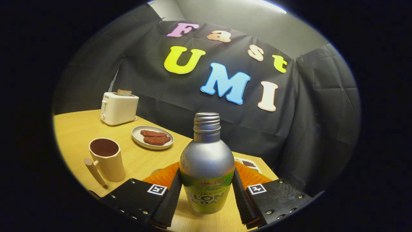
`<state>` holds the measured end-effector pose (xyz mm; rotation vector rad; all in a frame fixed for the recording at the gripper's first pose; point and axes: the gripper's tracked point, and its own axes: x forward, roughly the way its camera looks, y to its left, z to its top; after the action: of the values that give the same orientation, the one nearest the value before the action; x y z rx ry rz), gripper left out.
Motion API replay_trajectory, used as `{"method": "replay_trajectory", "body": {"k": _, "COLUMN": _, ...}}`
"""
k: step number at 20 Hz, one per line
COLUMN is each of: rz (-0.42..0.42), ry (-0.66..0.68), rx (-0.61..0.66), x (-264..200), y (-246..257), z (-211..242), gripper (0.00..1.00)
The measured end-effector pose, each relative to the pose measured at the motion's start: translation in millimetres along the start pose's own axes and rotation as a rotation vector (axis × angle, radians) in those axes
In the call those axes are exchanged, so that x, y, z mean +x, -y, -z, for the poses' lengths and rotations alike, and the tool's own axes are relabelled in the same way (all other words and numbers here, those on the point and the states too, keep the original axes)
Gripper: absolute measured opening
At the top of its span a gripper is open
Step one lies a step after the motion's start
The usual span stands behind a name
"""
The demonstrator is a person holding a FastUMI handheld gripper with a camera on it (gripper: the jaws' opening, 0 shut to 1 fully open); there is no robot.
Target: Take the bottle from table, then pour the juice into the cup, finally place the bottle on the coaster
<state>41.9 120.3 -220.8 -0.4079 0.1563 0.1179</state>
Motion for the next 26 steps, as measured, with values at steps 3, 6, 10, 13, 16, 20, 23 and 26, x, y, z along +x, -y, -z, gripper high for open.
{"method": "replay_trajectory", "body": {"k": 3, "rz": -0.022, "ry": -0.004, "rx": -0.092, "x": 0.5, "y": -3.9, "z": -17.0, "gripper": 0.76}}
{"method": "replay_trajectory", "body": {"k": 6, "rz": -0.046, "ry": -0.001, "rx": -0.206, "x": -0.8, "y": -11.3, "z": -29.9, "gripper": 0.76}}
{"method": "replay_trajectory", "body": {"k": 10, "rz": -0.070, "ry": 0.020, "rx": -0.384, "x": 0.4, "y": -25.4, "z": -42.7, "gripper": 0.76}}
{"method": "replay_trajectory", "body": {"k": 13, "rz": -0.089, "ry": 0.022, "rx": -0.477, "x": -2.1, "y": -37.8, "z": -45.7, "gripper": 0.76}}
{"method": "replay_trajectory", "body": {"k": 16, "rz": -0.107, "ry": 0.012, "rx": -0.546, "x": 5.1, "y": -47.3, "z": -51.0, "gripper": 0.77}}
{"method": "replay_trajectory", "body": {"k": 20, "rz": -0.126, "ry": -0.002, "rx": -0.651, "x": 10.6, "y": -54.3, "z": -50.1, "gripper": 0.76}}
{"method": "replay_trajectory", "body": {"k": 23, "rz": -0.151, "ry": -0.012, "rx": -0.727, "x": 9.9, "y": -61.2, "z": -46.2, "gripper": 0.77}}
{"method": "replay_trajectory", "body": {"k": 26, "rz": -0.169, "ry": -0.013, "rx": -0.805, "x": 8.9, "y": -66.2, "z": -45.9, "gripper": 0.77}}
